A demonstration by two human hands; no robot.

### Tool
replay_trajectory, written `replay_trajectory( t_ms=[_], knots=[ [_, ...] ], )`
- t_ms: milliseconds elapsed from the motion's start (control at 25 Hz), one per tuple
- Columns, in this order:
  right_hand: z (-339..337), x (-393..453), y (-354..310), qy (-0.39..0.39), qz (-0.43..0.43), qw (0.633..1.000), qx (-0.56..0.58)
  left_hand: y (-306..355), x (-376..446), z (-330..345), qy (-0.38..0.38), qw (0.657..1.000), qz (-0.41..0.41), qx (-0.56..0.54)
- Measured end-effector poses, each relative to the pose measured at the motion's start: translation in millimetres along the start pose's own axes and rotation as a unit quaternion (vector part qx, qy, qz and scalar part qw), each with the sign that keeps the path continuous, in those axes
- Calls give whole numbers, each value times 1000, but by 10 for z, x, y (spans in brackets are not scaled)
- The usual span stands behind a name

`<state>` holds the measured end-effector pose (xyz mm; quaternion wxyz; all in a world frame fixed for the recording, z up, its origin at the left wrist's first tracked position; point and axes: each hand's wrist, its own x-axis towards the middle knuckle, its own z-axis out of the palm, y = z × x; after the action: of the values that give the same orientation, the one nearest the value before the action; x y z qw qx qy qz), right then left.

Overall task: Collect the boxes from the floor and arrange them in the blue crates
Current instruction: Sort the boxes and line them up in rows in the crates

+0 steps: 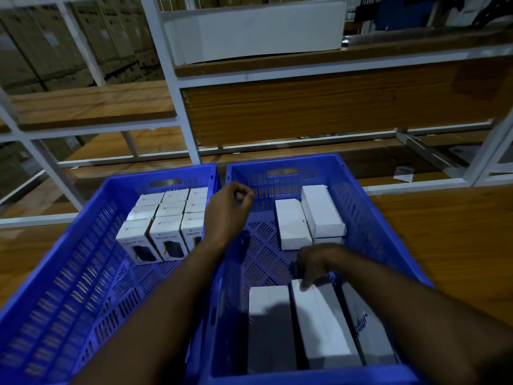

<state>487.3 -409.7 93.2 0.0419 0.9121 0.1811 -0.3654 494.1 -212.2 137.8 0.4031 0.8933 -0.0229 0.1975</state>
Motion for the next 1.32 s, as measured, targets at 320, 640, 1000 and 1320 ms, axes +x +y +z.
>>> replay_trajectory(
  t_ms=[320, 640, 1000, 1320],
  knots=[
    [-11, -208, 3, -85, -20, 993, 78, 6, -14, 13, -13, 1000, 9, 10],
    [-73, -100, 184, 10, 1, 972, 236, 29, -17, 21, -24, 999, -11, -38],
    [-292, -117, 319, 304, -19, 803, 513, 149, -78, 89, -86, 988, -32, -124],
    [-431, -171, 234, 425, 14, 704, 569, 127, -202, 279, -289, 956, 43, -2]
  ],
)
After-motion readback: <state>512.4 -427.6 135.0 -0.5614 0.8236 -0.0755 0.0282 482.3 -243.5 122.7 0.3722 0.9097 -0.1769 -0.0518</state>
